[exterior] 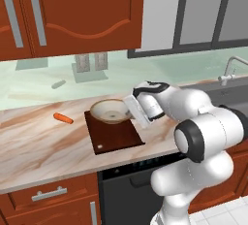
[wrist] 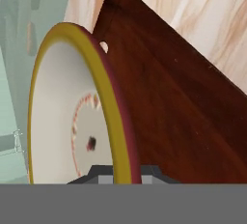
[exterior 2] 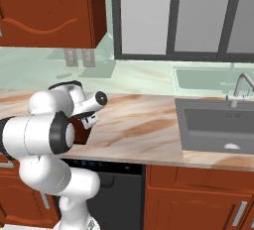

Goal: Place the two vegetables and bowl onto the tray for setting up a vegetable dip station.

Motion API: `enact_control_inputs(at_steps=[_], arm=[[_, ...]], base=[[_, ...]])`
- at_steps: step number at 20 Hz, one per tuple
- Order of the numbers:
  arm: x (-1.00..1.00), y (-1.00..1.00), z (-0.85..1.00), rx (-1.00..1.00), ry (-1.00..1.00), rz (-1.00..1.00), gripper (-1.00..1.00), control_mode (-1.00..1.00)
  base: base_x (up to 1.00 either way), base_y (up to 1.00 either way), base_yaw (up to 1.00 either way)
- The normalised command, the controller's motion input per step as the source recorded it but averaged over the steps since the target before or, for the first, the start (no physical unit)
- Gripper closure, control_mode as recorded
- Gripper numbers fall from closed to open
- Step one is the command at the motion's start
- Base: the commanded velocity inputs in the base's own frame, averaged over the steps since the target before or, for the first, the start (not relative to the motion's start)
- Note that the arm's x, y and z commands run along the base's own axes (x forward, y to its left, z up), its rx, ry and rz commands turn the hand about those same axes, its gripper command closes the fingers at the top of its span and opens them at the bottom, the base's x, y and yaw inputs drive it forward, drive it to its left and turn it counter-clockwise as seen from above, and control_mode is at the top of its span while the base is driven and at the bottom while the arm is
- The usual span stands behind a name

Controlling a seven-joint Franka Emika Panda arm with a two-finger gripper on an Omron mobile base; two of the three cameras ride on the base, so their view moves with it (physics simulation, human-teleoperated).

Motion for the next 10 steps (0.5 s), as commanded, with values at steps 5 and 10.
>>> enact_control_inputs(at_steps=[5,10], arm=[[0.14,0.04,-0.07,-0.02,0.00,0.00,1.00,-1.00],[0.11,0.07,-0.06,-0.06,0.00,0.00,1.00,-1.00]], base=[[0.00,0.00,0.00],[0.00,0.00,0.00]])
